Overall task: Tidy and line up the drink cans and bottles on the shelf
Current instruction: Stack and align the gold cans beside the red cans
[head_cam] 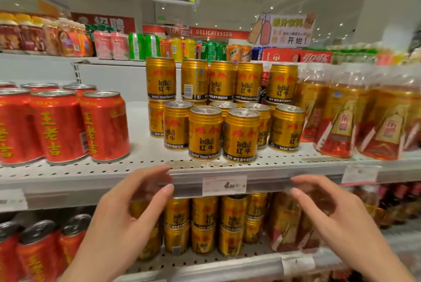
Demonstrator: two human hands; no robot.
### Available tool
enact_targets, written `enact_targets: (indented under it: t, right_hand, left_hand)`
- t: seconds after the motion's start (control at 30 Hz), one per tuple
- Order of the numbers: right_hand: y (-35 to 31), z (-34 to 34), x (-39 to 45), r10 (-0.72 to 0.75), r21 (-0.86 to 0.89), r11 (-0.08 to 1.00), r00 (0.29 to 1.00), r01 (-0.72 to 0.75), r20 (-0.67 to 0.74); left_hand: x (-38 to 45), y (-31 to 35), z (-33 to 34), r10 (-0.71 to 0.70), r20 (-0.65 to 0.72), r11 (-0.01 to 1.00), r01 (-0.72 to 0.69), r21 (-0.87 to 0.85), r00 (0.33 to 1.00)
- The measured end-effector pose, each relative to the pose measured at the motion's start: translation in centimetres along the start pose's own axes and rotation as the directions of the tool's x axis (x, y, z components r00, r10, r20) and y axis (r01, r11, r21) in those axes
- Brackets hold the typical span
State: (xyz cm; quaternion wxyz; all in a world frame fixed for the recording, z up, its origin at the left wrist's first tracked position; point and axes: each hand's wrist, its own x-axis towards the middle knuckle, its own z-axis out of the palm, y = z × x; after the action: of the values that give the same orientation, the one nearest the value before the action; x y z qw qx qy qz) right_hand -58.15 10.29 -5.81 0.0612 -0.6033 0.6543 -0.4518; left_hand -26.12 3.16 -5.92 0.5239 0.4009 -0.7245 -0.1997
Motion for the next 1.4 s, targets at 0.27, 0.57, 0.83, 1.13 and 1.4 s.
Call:
enact_targets:
  t: [0.27,0.57,0.83,1.13,1.4]
  right_hand:
    - [-2.8,-1.7,5.5,-0.297,-0.019,0.955,0.953,0.297,-0.058]
    - [-7.8,1.2,12.5,-0.624,-0.149,0.748,0.762,0.646,0.171]
    - [-7.9,2.8,14.3,-0.577,-0.067,0.792,0.781,0.606,0.239]
    - [-7.7,3.4,13.9,-0.578,-0.021,0.806,0.795,0.591,0.186]
    - [-7.8,3.6,13.7,-0.567,-0.043,0.814,0.809,0.579,0.155]
  left_hand:
    - [4.7,1.6,-0.7,0.225,0.035,0.921,-0.225,0.318,0.974]
    - [13.5,3.6,-0.9,0.079,0.287,0.742,-0.248,0.622,0.955]
    - [16.4,4.1,-1.8,-0.054,0.415,0.797,-0.211,0.566,0.908]
    - [15.4,6.4,-4.4,-0.13,0.479,0.638,-0.297,0.711,0.868]
    - [14.7,5.7,-5.1,-0.017,0.47,0.504,-0.399,0.766,0.882]
